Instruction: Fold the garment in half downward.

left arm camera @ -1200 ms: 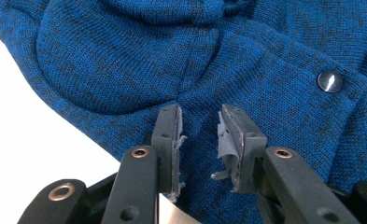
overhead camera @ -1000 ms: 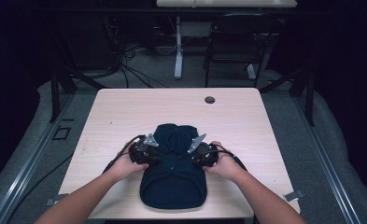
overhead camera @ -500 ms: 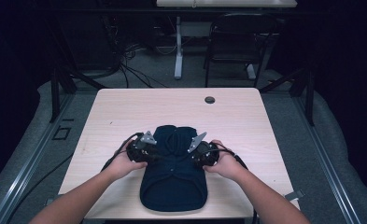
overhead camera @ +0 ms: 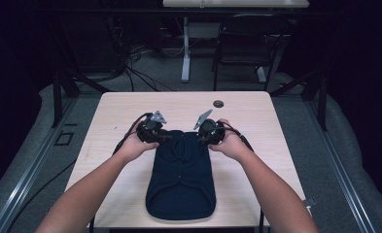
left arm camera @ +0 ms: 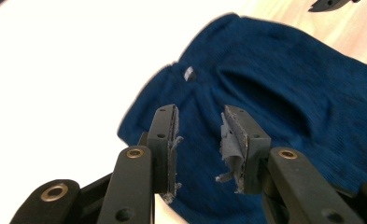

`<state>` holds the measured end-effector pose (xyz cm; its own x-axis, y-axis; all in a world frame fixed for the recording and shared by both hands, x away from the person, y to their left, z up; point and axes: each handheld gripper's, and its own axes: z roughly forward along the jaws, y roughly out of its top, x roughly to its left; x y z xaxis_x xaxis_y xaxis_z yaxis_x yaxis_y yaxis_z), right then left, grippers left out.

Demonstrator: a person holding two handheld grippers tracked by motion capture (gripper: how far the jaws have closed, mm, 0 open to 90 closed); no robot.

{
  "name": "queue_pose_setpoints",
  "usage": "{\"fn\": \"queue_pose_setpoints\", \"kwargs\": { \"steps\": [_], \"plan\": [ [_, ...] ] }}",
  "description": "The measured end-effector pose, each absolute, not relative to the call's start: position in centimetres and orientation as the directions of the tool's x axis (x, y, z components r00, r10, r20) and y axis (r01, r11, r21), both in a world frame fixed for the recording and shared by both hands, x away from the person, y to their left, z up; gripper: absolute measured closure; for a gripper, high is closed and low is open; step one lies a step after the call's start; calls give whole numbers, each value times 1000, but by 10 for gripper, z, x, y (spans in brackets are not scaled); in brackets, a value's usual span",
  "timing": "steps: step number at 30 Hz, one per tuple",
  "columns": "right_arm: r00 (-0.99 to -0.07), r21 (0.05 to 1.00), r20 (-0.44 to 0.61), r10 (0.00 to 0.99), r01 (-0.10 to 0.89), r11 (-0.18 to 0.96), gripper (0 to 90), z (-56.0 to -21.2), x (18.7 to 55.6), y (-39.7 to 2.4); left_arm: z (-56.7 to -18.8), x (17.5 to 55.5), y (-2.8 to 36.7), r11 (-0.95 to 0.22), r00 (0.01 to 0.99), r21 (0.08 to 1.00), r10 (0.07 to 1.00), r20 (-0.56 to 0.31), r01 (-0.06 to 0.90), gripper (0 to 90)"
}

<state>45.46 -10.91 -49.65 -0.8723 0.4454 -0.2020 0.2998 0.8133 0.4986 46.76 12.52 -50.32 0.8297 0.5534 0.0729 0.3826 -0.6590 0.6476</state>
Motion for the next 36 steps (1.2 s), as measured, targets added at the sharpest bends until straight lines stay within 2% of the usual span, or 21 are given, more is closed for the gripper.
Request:
{"fn": "queue_pose_setpoints", "kwargs": {
  "steps": [7,10,16,21,24,30,33,36],
  "plan": [
    [-860,486,-226,458,307,818,715,-499,474,-101,-510,487,115,-701,833,611,541,118,369,656],
    [-855,469,-251,454,303,830,700,-504,480,-98,-518,494,116,-699,816,600,563,126,390,654],
    [-837,444,-263,480,337,830,722,-518,490,-95,-531,501,116,-718,809,560,572,136,413,618],
    [-839,429,-259,480,345,835,682,-525,495,-93,-539,504,116,-717,795,550,588,147,428,595],
    [-837,382,-273,475,358,852,661,-534,497,-91,-546,505,117,-723,790,541,591,163,430,570],
    [-842,355,-288,456,348,868,631,-544,496,-86,-554,506,122,-708,786,546,603,137,448,562],
    [-839,369,-283,464,352,860,635,-547,496,-87,-555,506,124,-712,787,542,601,143,446,561],
    [-835,396,-240,495,382,835,694,-548,497,-92,-555,506,123,-711,788,539,601,134,451,590]
  ]
}}
